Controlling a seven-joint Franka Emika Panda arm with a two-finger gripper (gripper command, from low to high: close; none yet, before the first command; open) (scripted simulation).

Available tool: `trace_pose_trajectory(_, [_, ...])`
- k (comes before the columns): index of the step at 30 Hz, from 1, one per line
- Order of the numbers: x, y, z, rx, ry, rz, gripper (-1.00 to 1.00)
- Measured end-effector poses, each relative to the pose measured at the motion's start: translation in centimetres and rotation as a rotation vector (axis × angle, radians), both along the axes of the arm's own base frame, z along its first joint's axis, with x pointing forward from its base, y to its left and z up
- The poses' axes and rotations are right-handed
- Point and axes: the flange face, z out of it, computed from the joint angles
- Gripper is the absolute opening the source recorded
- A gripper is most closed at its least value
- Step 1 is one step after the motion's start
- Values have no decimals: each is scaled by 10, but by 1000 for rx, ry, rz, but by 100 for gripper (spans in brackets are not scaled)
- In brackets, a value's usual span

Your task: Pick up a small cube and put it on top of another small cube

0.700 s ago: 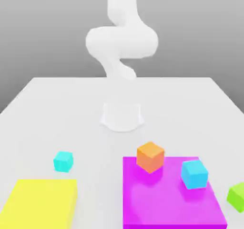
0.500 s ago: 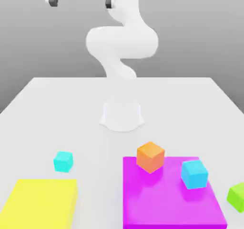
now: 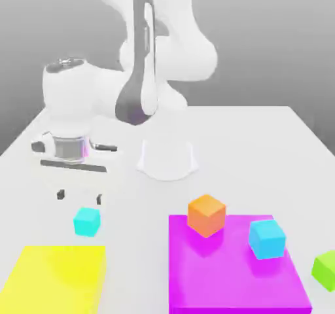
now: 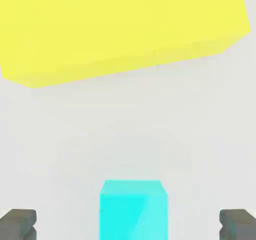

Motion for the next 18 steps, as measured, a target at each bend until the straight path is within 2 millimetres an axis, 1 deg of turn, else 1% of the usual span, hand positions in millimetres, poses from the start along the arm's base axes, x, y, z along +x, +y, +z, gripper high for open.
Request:
trace_pose_trajectory(5, [-4,1,-42,-1,7,-2,0])
trace_pose_trajectory(6, [-4,1,-47,0,7,-2,-100])
trace_pose_trajectory(11, [-4,2,-47,1,8,-2,-100])
trace_pose_trajectory(12, [-5,2,-50,1,7,-3,-100])
trace_pose_trajectory(13, [-4,2,-47,1,7,-2,-100])
trace_pose_trajectory(18, [-2,0,-12,2,5,0,-100])
